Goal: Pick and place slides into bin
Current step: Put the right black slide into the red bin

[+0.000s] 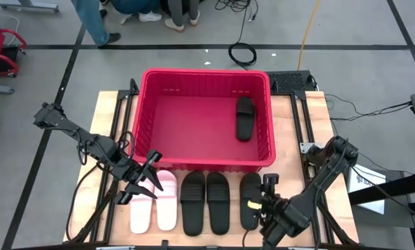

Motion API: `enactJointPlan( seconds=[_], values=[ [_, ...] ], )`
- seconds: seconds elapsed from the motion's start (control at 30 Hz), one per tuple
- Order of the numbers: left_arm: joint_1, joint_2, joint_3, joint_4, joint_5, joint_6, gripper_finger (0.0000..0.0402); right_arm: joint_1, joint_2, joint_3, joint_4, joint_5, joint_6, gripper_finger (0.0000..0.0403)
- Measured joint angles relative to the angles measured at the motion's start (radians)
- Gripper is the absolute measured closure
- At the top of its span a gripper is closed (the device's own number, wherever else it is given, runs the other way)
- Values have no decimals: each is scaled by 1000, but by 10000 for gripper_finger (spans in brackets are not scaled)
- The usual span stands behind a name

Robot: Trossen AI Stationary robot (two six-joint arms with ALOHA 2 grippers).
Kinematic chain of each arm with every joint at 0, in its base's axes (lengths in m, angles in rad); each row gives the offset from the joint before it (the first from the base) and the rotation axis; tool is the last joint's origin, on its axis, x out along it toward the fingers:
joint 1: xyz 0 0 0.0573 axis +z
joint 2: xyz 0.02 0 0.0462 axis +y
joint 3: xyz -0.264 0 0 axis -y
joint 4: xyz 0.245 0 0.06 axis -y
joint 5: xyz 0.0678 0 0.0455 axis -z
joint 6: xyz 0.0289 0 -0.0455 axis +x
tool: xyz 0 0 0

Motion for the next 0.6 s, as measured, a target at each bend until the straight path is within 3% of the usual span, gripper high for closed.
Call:
enactJointPlan(
  seconds=[0.17,0.6],
  values=[
    [0,0,0,0,0,2,275,11,22,12,-27,14,10,248],
    [0,0,0,-3,0,-30,275,-6,22,12,119,-119,-105,248]
  ],
)
